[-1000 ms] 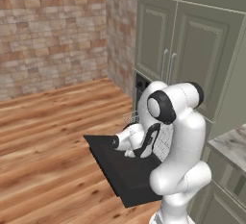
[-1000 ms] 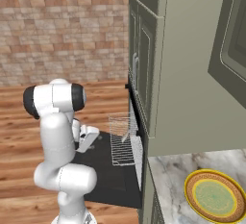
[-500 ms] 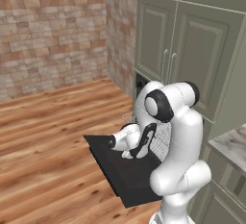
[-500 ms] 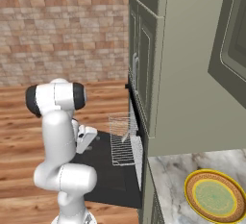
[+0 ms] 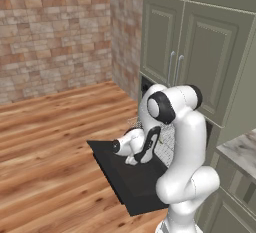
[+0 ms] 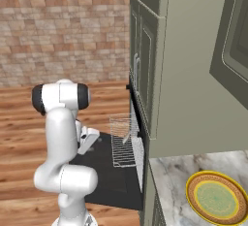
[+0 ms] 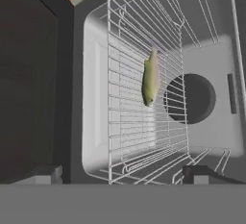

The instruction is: Place the fish on the top rack of the oven, and slide the tray back inside. Close the oven door.

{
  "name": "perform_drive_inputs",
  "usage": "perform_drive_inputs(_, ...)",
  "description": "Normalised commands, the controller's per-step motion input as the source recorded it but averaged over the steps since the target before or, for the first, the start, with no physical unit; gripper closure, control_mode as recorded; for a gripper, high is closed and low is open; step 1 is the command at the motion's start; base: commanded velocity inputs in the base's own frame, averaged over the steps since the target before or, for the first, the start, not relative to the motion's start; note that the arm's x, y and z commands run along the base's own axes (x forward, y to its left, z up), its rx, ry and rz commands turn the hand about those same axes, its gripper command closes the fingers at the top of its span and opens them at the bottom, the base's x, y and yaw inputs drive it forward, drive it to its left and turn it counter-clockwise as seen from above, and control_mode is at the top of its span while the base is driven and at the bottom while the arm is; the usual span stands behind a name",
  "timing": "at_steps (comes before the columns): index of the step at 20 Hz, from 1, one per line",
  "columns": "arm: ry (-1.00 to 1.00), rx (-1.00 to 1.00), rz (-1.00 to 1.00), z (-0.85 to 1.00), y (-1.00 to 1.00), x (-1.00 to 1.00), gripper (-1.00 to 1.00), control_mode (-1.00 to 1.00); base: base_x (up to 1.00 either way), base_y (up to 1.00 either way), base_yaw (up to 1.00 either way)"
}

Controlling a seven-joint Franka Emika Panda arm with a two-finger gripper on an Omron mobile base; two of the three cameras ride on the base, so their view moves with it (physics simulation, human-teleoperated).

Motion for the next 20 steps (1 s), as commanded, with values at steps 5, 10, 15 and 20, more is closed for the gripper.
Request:
perform_drive_inputs(5, 0.00, 0.11, 0.00, 0.00, 0.00, 0.16, -1.00, -1.00, 0.00, 0.00, 0.00)
perform_drive_inputs(10, 0.00, 0.13, 0.00, 0.00, 0.00, 0.06, -1.00, -1.00, 0.00, 0.00, 0.00)
perform_drive_inputs(15, 0.00, 0.12, 0.00, -0.01, 0.00, 0.00, -1.00, -1.00, 0.00, 0.00, 0.00)
perform_drive_inputs(20, 0.01, 0.06, 0.00, -0.11, 0.00, 0.06, -1.00, -1.00, 0.00, 0.00, 0.00)
